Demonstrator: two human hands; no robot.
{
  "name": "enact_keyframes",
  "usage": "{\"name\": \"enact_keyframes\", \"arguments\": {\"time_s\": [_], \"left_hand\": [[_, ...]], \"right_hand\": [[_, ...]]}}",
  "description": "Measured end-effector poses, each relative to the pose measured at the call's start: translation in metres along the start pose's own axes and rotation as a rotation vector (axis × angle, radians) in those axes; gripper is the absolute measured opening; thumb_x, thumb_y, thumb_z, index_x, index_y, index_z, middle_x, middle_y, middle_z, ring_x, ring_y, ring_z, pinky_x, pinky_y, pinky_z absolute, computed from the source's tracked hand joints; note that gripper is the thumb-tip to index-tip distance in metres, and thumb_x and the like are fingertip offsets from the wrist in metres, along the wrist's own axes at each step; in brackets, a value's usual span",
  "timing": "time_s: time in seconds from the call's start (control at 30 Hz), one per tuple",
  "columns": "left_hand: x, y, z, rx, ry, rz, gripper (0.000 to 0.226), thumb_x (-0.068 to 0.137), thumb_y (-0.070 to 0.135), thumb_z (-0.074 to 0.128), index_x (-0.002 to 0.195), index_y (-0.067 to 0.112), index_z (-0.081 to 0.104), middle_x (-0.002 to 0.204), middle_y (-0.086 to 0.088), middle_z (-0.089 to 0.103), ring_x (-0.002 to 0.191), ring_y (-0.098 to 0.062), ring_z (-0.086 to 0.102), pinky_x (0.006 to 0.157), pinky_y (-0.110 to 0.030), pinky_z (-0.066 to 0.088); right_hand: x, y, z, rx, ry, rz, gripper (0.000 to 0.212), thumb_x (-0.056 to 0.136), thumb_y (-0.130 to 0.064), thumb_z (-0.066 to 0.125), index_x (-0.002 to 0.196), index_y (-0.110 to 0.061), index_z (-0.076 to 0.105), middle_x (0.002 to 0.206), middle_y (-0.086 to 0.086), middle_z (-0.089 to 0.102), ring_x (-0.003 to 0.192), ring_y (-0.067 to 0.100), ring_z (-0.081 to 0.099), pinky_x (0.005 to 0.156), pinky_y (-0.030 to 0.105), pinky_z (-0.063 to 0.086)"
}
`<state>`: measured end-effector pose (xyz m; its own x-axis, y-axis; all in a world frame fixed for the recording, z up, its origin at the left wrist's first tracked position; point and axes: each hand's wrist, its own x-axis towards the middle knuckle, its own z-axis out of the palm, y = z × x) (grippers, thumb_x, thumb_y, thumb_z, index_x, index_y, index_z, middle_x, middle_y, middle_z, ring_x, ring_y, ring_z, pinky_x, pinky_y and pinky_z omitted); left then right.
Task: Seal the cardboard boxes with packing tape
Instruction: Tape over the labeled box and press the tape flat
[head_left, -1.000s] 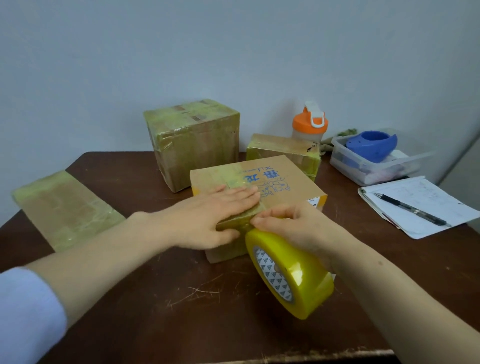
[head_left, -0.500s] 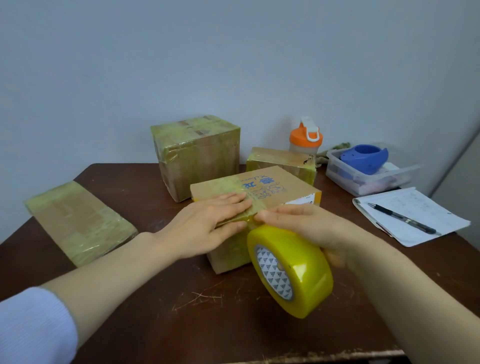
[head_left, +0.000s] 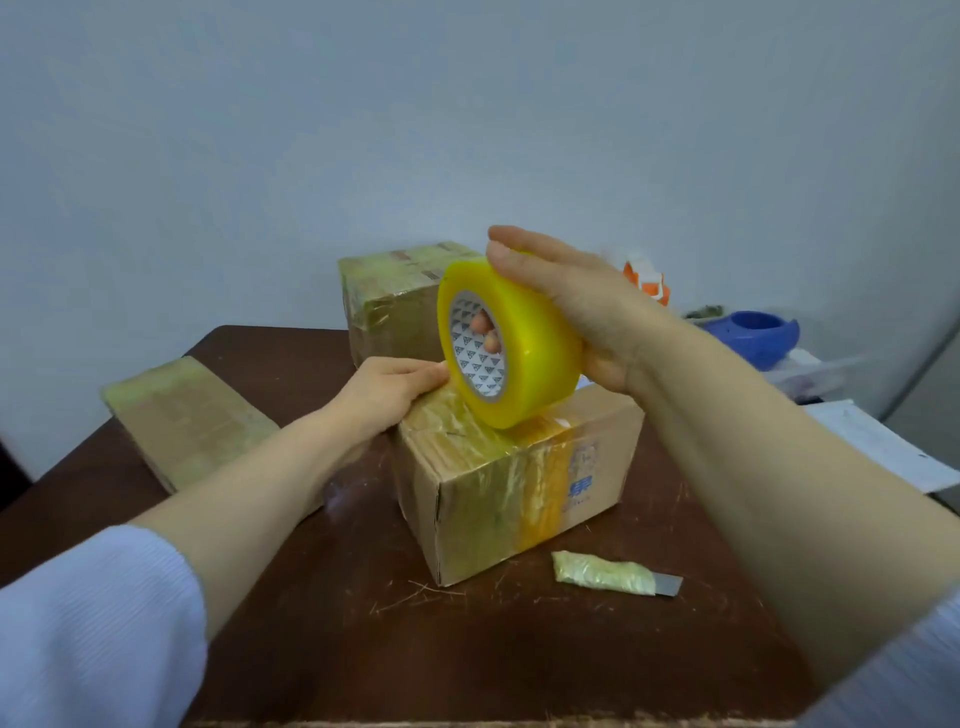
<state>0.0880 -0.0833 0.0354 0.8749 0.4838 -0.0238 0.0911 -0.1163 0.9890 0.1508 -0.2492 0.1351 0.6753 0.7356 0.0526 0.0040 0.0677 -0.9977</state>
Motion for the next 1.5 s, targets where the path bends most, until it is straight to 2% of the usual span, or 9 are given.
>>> {"name": "enact_keyframes", "arguments": {"time_s": [0.13,0.27,0.4,0.67,0.87,1.03,1.17,1.3,1.5], "left_hand": [[0.005,0.001,0.001,0.028,0.023,-0.002,0.020,0.087,0.017,0.065,0.073,0.025,0.077,0.073,0.003,0.074,0.065,-0.007,0.069,0.053,-0.015,0.051],[0.005,0.001,0.000,0.064,0.057,0.014,0.022,0.086,0.020,0.067,0.068,0.029,0.074,0.072,0.006,0.073,0.068,-0.007,0.069,0.062,-0.018,0.052],[0.007,0.003,-0.002,0.106,0.060,0.013,0.017,0.083,0.024,0.070,0.068,0.030,0.074,0.068,0.008,0.072,0.064,-0.004,0.066,0.064,-0.022,0.051],[0.006,0.003,0.001,0.143,0.028,0.025,0.008,0.084,0.025,0.069,0.080,0.024,0.076,0.077,0.001,0.074,0.073,-0.010,0.069,0.068,-0.025,0.052],[0.004,0.002,0.003,0.168,0.012,0.041,0.010,0.087,0.026,0.066,0.085,0.025,0.075,0.076,0.006,0.074,0.067,-0.004,0.069,0.057,-0.015,0.050],[0.000,0.014,0.003,0.396,0.022,0.089,0.015,0.091,0.027,0.060,0.095,0.023,0.074,0.099,0.007,0.071,0.087,-0.006,0.065,0.076,-0.022,0.051],[-0.005,0.035,0.025,1.081,0.093,0.299,0.040,0.100,0.038,0.036,0.134,0.025,0.052,0.141,0.001,0.050,0.129,-0.023,0.045,0.103,-0.038,0.036],[-0.013,0.021,0.072,1.286,-0.189,0.167,0.094,0.082,0.077,0.006,0.151,0.014,-0.002,0.159,-0.010,-0.006,0.146,-0.022,-0.005,0.116,-0.039,-0.003],[-0.021,0.021,0.070,1.419,-0.081,0.232,0.091,0.083,0.073,-0.002,0.150,0.011,-0.005,0.158,-0.011,-0.014,0.145,-0.021,-0.013,0.115,-0.037,-0.011]], "right_hand": [[-0.001,0.005,0.004,-0.009,-0.026,0.012,0.047,0.086,-0.022,0.066,0.130,-0.028,0.050,0.084,0.020,0.069,0.057,0.029,0.064,0.058,0.037,0.058],[-0.017,-0.006,0.006,0.100,0.032,-0.012,0.036,0.087,-0.010,0.064,0.122,-0.014,0.058,0.078,0.022,0.063,0.048,0.028,0.060,0.047,0.036,0.056],[-0.050,-0.017,0.000,-0.053,-0.017,-0.017,0.016,0.088,-0.016,0.063,0.101,-0.008,0.066,0.079,0.032,0.063,0.054,0.031,0.062,0.049,0.037,0.055],[-0.114,0.023,-0.012,-0.009,0.014,0.169,0.028,0.068,-0.030,0.068,0.088,-0.010,0.070,0.082,0.038,0.061,0.047,0.030,0.061,0.045,0.034,0.055],[-0.129,0.082,-0.003,-0.008,0.053,0.258,0.008,0.084,-0.028,0.064,0.082,-0.021,0.069,0.060,0.020,0.060,0.046,0.029,0.059,0.050,0.035,0.052],[-0.120,0.098,-0.009,-0.021,0.048,0.321,0.008,0.089,-0.027,0.062,0.087,-0.022,0.068,0.064,0.020,0.062,0.049,0.031,0.060,0.051,0.036,0.053],[-0.111,0.100,-0.008,-0.045,0.014,0.348,0.011,0.089,-0.028,0.063,0.095,-0.020,0.067,0.070,0.018,0.065,0.049,0.030,0.062,0.050,0.035,0.054],[-0.108,0.105,-0.010,-0.020,0.001,0.386,0.014,0.091,-0.026,0.061,0.101,-0.017,0.065,0.073,0.021,0.064,0.046,0.028,0.061,0.047,0.031,0.053],[-0.098,0.104,-0.010,-0.005,-0.013,0.391,0.017,0.092,-0.025,0.060,0.106,-0.015,0.062,0.077,0.023,0.063,0.047,0.027,0.061,0.049,0.033,0.054]]}}
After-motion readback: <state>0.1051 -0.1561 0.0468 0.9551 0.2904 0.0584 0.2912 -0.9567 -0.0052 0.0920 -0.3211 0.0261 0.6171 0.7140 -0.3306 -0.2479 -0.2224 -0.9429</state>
